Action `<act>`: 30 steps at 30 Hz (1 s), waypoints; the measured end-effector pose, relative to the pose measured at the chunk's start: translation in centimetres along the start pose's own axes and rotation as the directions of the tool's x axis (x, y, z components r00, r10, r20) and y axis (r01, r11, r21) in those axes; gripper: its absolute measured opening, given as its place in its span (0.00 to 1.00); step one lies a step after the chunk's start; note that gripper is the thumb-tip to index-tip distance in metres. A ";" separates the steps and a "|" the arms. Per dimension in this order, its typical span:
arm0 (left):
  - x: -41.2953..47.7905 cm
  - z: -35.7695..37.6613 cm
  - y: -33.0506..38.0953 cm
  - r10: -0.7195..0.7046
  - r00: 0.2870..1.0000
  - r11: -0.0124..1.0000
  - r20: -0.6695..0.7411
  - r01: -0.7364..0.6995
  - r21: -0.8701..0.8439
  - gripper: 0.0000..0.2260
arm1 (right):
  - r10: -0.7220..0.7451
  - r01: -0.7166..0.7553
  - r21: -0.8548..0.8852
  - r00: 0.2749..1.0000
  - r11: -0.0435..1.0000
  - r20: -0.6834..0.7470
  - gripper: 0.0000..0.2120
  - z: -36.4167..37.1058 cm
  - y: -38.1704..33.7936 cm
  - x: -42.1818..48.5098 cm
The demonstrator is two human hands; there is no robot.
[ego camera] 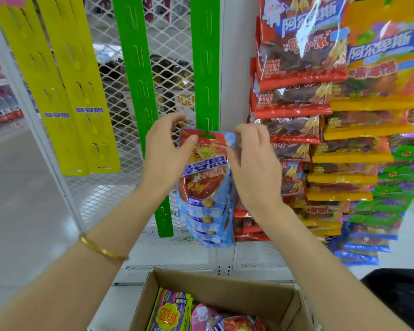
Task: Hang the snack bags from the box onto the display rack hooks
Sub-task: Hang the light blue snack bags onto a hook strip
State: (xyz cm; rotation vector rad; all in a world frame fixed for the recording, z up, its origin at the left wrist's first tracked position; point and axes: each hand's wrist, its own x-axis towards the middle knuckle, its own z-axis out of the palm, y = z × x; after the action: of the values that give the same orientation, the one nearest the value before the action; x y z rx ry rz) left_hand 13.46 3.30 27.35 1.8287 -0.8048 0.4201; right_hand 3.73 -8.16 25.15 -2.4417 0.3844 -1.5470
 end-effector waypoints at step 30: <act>-21.1 7.8 -13.6 -0.400 0.512 0.915 0.760 0.265 0.303 0.07 | 0.363 -0.121 -0.361 -0.007 0.925 0.932 0.11 5.4 14.8 -37.9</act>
State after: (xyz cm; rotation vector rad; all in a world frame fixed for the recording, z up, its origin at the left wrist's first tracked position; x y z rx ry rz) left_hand 7.29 6.18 1.96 2.2681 -0.9919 -0.7276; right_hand -8.36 -9.05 -14.05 -2.6226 0.5749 0.6614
